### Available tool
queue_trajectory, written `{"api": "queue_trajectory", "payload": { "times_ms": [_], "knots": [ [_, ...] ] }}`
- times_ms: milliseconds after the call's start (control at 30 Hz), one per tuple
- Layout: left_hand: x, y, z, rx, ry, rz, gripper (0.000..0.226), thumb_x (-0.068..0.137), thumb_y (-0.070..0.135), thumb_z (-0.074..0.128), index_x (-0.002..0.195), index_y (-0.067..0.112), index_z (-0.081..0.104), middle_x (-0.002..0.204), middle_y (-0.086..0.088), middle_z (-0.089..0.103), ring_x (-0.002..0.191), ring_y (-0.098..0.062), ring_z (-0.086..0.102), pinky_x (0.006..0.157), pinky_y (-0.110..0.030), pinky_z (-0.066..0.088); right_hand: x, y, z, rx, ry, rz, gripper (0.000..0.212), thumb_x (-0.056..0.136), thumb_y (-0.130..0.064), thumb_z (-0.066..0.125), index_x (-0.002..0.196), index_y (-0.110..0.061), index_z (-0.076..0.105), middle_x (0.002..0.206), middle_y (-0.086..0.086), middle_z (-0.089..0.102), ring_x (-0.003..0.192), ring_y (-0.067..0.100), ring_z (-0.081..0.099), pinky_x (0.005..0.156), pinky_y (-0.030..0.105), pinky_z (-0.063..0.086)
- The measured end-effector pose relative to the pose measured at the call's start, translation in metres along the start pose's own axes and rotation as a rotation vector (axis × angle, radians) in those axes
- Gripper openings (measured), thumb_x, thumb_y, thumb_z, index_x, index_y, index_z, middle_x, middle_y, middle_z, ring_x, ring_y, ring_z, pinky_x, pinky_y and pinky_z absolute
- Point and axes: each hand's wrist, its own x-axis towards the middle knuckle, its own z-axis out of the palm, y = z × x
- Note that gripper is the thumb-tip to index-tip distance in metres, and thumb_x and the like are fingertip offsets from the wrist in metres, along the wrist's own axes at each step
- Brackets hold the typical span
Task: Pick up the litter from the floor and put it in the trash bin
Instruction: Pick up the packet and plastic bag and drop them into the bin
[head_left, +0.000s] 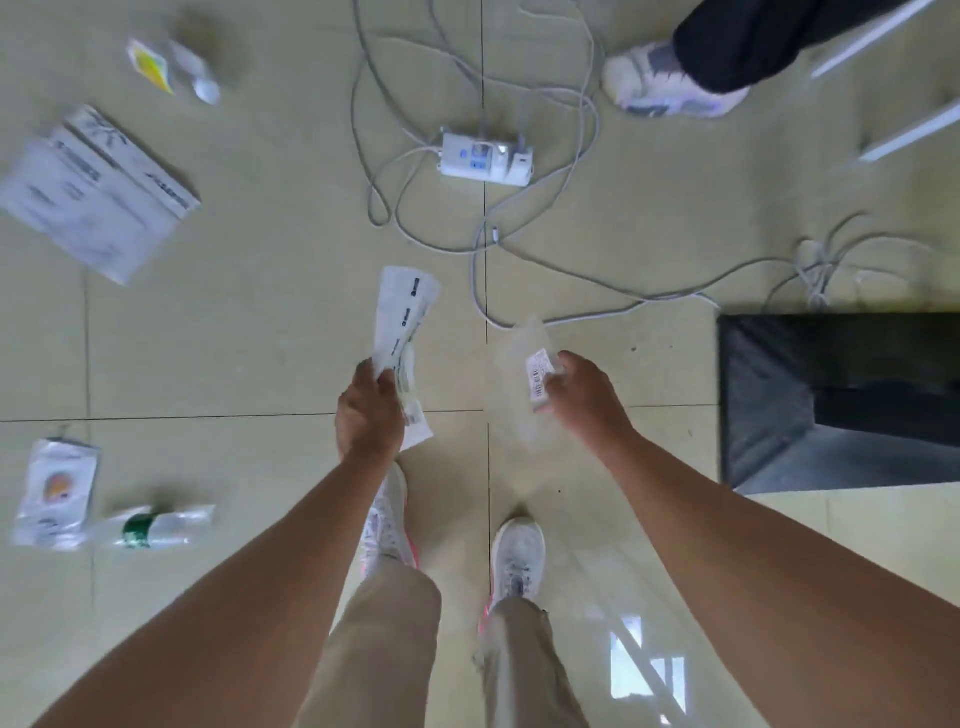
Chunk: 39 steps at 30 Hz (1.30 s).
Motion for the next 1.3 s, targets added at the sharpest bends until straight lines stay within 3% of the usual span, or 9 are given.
{"api": "queue_trajectory", "payload": {
  "times_ms": [133, 233, 367, 500, 633, 800, 933, 1067, 1300],
  "knots": [
    [-0.078, 0.068, -0.096, -0.135, 0.111, 0.053, 0.024, 0.105, 0.022, 0.045, 0.084, 0.013, 0.049, 0.093, -0.015, 0.058, 0.096, -0.037, 0.053, 0.085, -0.046, 0.047, -0.097, -0.088, -0.058, -0.044, 0.033, -0.181, 0.034, 0.1, -0.013, 0.046, 0.129, -0.009, 0.064, 0.122, 0.014, 0.071, 0.115, 0.033, 0.066, 0.088, 0.035, 0.048],
    [-0.131, 0.115, -0.168, -0.225, 0.147, 0.056, 0.022, 0.105, 0.024, 0.049, 0.087, 0.012, 0.052, 0.1, -0.013, 0.053, 0.104, -0.035, 0.05, 0.083, -0.027, 0.044, -0.174, -0.148, -0.103, -0.03, 0.015, -0.292, 0.04, 0.102, -0.017, 0.044, 0.14, -0.017, 0.059, 0.125, 0.009, 0.072, 0.118, 0.028, 0.068, 0.095, 0.041, 0.054],
    [-0.198, 0.163, -0.266, -0.335, 0.151, 0.052, 0.041, 0.104, 0.026, 0.054, 0.142, 0.01, 0.052, 0.117, -0.01, 0.063, 0.104, -0.028, 0.064, 0.082, -0.028, 0.052, -0.272, -0.217, -0.153, -0.003, -0.005, -0.441, 0.04, 0.103, -0.018, 0.044, 0.141, -0.018, 0.057, 0.116, 0.01, 0.075, 0.107, 0.029, 0.073, 0.085, 0.049, 0.058],
    [-0.256, 0.177, -0.346, -0.375, 0.331, 0.145, 0.052, 0.104, 0.024, 0.053, 0.152, 0.029, 0.035, 0.083, 0.012, 0.054, 0.058, -0.01, 0.057, 0.041, -0.022, 0.047, -0.341, -0.269, -0.176, -0.072, 0.0, -0.594, 0.038, 0.102, -0.015, 0.045, 0.139, -0.014, 0.057, 0.102, 0.014, 0.077, 0.098, 0.032, 0.074, 0.083, 0.046, 0.058],
    [-0.293, 0.156, -0.409, -0.328, 0.514, 0.083, 0.008, 0.104, 0.021, 0.046, 0.108, 0.02, 0.038, 0.076, 0.005, 0.052, 0.054, -0.007, 0.053, 0.04, -0.014, 0.036, -0.386, -0.326, -0.177, -0.144, -0.023, -0.722, 0.03, 0.1, -0.013, 0.046, 0.126, -0.013, 0.06, 0.092, 0.003, 0.066, 0.1, 0.036, 0.073, 0.081, 0.047, 0.057],
    [-0.303, 0.103, -0.482, -0.332, 0.597, -0.099, 0.01, 0.094, 0.015, 0.061, 0.102, 0.012, 0.066, 0.103, -0.001, 0.055, 0.101, -0.025, 0.049, 0.089, -0.039, 0.043, -0.426, -0.401, -0.147, -0.25, -0.018, -0.862, 0.013, 0.096, -0.013, 0.049, 0.104, -0.008, 0.058, 0.071, -0.001, 0.051, 0.08, 0.035, 0.062, 0.064, 0.04, 0.045],
    [-0.299, 0.055, -0.536, -0.493, 0.679, -0.189, 0.018, 0.09, 0.015, 0.07, 0.1, 0.016, 0.056, 0.082, 0.003, 0.06, 0.078, -0.021, 0.06, 0.064, -0.027, 0.042, -0.455, -0.464, -0.101, -0.343, -0.056, -0.926, 0.008, 0.093, -0.013, 0.05, 0.095, -0.006, 0.053, 0.072, 0.012, 0.057, 0.075, 0.04, 0.056, 0.06, 0.044, 0.044],
    [-0.284, 0.011, -0.593, -0.615, 0.811, -0.188, 0.024, 0.095, 0.014, 0.056, 0.098, 0.023, 0.035, 0.079, -0.002, 0.057, 0.061, -0.019, 0.057, 0.05, -0.029, 0.042, -0.483, -0.536, -0.039, -0.447, -0.096, -0.992, 0.005, 0.094, -0.012, 0.046, 0.092, -0.016, 0.046, 0.067, 0.002, 0.046, 0.071, 0.036, 0.047, 0.05, 0.032, 0.028],
    [-0.245, -0.055, -0.715, -0.511, 0.952, -0.158, 0.013, 0.096, 0.006, 0.047, 0.103, 0.017, 0.048, 0.096, -0.015, 0.062, 0.082, -0.037, 0.06, 0.068, -0.043, 0.051, -0.518, -0.655, 0.039, -0.455, -0.14, -1.033, 0.007, 0.092, -0.014, 0.045, 0.088, -0.02, 0.044, 0.073, 0.0, 0.049, 0.069, 0.029, 0.047, 0.051, 0.029, 0.031]
  ]
}}
